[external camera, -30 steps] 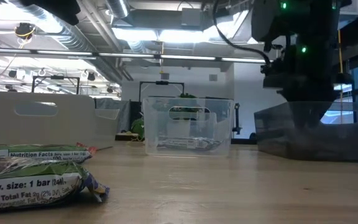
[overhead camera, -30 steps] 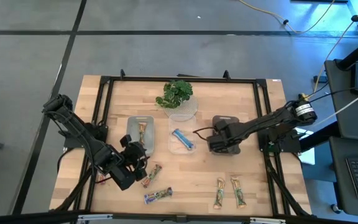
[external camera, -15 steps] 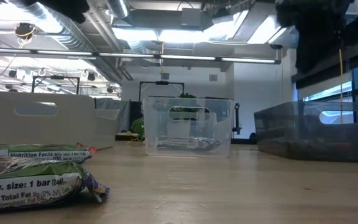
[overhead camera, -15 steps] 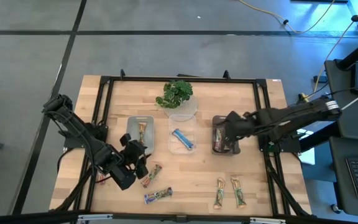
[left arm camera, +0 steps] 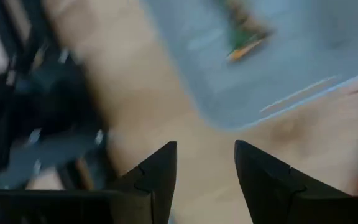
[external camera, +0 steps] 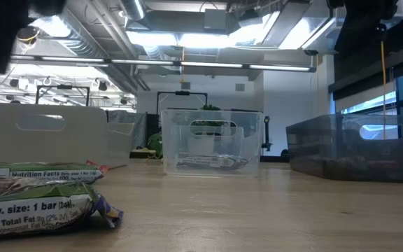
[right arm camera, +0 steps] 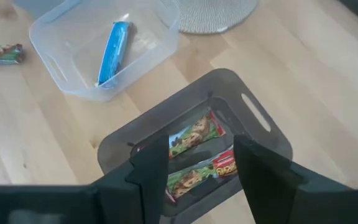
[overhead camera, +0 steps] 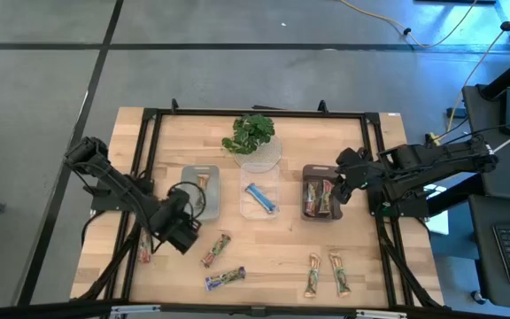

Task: Pick and place Granola Bars by type
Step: Put the left red granola bar into the black transparent bin

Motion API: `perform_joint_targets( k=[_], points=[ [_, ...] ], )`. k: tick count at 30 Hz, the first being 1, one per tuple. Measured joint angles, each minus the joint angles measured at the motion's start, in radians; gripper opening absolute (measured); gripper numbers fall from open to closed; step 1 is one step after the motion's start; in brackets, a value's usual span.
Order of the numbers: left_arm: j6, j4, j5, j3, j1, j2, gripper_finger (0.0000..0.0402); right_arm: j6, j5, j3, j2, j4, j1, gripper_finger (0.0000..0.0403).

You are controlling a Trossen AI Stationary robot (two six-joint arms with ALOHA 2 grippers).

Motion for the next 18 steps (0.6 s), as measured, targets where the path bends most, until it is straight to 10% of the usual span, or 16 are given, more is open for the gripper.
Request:
perform_joint_targets(
  k=[18],
  points=[
    [-0.420,0.199,0.246,-0.258,-0.214,0.023,0.0154,-0.042,0.002,-0.003,0.000,0.034,0.000,0.0182]
  ],
)
